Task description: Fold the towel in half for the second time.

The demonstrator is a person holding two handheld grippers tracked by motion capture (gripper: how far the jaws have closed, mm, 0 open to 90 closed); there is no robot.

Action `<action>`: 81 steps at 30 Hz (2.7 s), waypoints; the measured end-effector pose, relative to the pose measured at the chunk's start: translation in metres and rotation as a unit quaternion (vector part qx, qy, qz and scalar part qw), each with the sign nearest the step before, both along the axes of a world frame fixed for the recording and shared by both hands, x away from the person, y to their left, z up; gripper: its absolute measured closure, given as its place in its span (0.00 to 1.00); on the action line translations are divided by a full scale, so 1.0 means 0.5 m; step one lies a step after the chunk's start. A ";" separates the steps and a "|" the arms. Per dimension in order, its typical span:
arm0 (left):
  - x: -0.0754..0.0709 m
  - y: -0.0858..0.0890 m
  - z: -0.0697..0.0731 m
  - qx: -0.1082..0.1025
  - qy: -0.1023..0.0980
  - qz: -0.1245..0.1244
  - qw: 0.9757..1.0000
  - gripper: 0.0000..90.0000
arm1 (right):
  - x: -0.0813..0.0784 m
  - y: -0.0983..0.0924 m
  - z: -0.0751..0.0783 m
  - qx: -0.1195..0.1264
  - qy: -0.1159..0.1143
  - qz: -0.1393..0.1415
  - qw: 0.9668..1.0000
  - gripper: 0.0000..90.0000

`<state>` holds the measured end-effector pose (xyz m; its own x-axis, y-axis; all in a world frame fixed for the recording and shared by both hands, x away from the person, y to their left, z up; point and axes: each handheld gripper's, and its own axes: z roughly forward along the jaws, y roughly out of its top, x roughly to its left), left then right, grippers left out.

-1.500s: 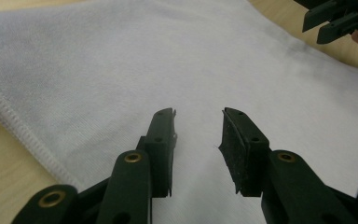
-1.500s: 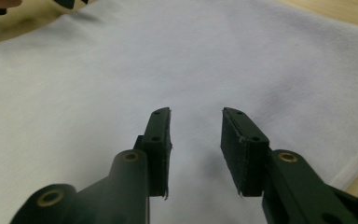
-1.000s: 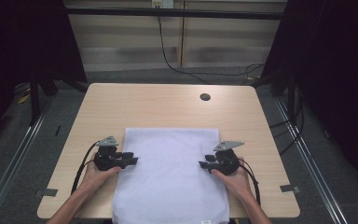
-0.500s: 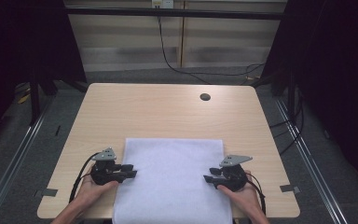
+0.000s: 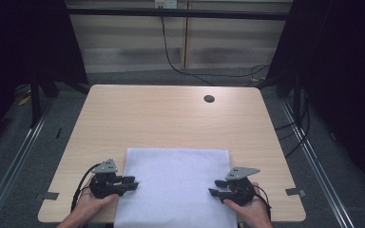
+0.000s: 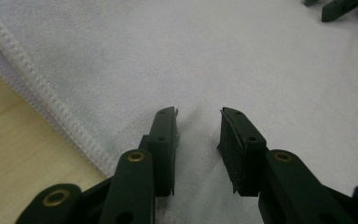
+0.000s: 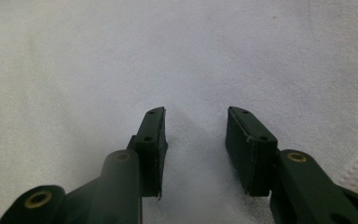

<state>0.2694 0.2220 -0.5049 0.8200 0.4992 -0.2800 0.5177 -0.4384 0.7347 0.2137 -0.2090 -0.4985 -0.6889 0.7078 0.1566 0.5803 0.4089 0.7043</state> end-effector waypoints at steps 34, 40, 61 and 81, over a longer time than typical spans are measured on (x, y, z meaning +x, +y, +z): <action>0.205 0.017 -0.001 -0.021 0.007 0.077 0.997 0.45 | 0.218 -0.094 -0.001 0.039 -0.016 -0.074 0.996 0.56; 0.201 0.005 -0.012 -0.011 -0.004 0.060 0.998 0.56 | 0.216 -0.095 -0.017 0.035 -0.002 -0.073 0.997 0.61; 0.187 0.036 0.032 -0.066 -0.014 0.064 0.996 0.93 | 0.196 -0.099 0.031 0.083 -0.032 -0.069 0.994 0.95; 0.267 0.044 0.164 -0.116 -0.077 0.102 0.985 0.94 | 0.255 -0.089 0.162 0.120 -0.107 -0.078 0.984 0.96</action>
<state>0.4031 0.2442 -0.4231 0.7507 0.5953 -0.2864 0.4520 -0.1467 0.8799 0.3413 -0.2533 -0.4172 -0.6109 0.7673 0.1949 0.4501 0.1342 0.8828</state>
